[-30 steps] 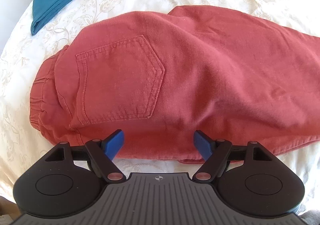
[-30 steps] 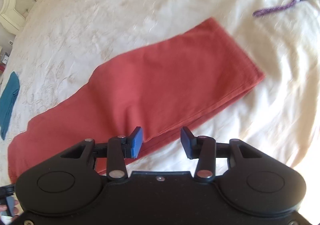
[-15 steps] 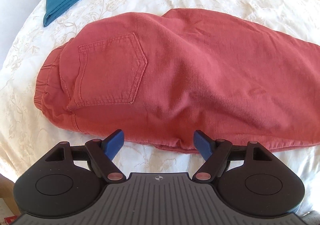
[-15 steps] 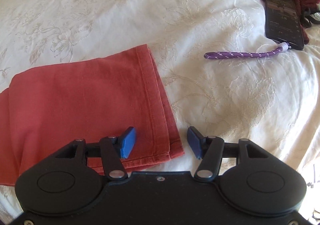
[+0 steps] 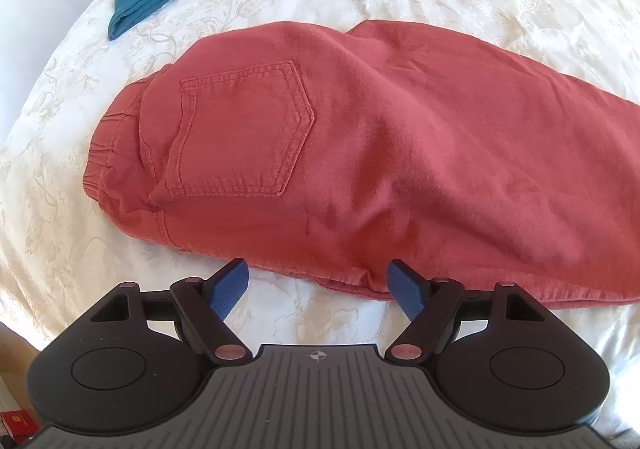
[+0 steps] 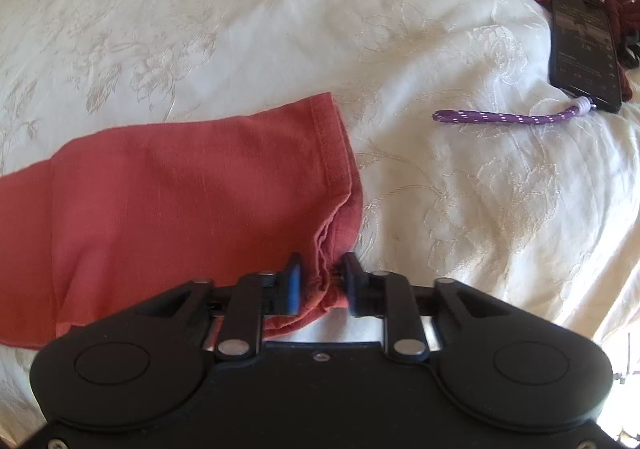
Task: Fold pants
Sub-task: 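Release the right tool and smooth the leg hems flat with it, then move the left tool to the waistband and grasp its edge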
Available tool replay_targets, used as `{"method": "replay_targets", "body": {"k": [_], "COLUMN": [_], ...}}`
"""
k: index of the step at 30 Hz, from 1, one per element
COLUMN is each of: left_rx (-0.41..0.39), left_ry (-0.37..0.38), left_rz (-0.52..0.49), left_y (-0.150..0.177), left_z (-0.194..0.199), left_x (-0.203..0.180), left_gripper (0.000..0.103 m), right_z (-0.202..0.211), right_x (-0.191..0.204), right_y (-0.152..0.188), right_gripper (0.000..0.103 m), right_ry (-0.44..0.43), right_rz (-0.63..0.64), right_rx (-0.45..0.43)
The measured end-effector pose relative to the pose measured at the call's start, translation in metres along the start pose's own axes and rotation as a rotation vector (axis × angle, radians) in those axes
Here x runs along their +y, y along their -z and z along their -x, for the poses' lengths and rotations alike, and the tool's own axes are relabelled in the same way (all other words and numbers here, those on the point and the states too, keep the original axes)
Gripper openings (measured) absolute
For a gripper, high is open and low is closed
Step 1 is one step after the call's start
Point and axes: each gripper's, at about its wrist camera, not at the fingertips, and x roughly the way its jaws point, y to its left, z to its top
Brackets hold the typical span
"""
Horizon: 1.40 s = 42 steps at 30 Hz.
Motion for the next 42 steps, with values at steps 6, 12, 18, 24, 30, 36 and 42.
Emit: {"method": "replay_targets", "body": {"k": [6, 12, 18, 24, 30, 36, 42], "left_rx": [0.009, -0.005, -0.028, 0.045, 0.093, -0.08, -0.155], "left_ry": [-0.006, -0.008, -0.006, -0.044, -0.041, -0.007, -0.024], "left_rz": [0.001, -0.003, 0.009, -0.014, -0.068, -0.042, 0.011], "left_y": [0.002, -0.002, -0.009, -0.011, -0.001, -0.01, -0.062], "left_z": [-0.001, 0.002, 0.003, -0.031, -0.041, 0.002, -0.011], "left_x": [-0.003, -0.007, 0.005, 0.012, 0.034, 0.088, 0.139], "left_gripper": [0.076, 0.076, 0.076, 0.077, 0.077, 0.076, 0.076], "right_z": [-0.02, -0.019, 0.014, -0.021, 0.012, 0.056, 0.062], "right_x": [-0.008, 0.025, 0.011, 0.014, 0.021, 0.058, 0.169], "right_y": [-0.012, -0.013, -0.011, 0.001, -0.006, -0.022, -0.031], "right_gripper": [0.088, 0.011, 0.007, 0.016, 0.062, 0.064, 0.064], "right_ry": [-0.044, -0.074, 0.037, 0.183, 0.249, 0.223, -0.079], "right_rz": [-0.014, 0.146, 0.326, 0.27, 0.242, 0.212, 0.301], "right_rx": [0.025, 0.118, 0.08, 0.116, 0.052, -0.101, -0.17]}}
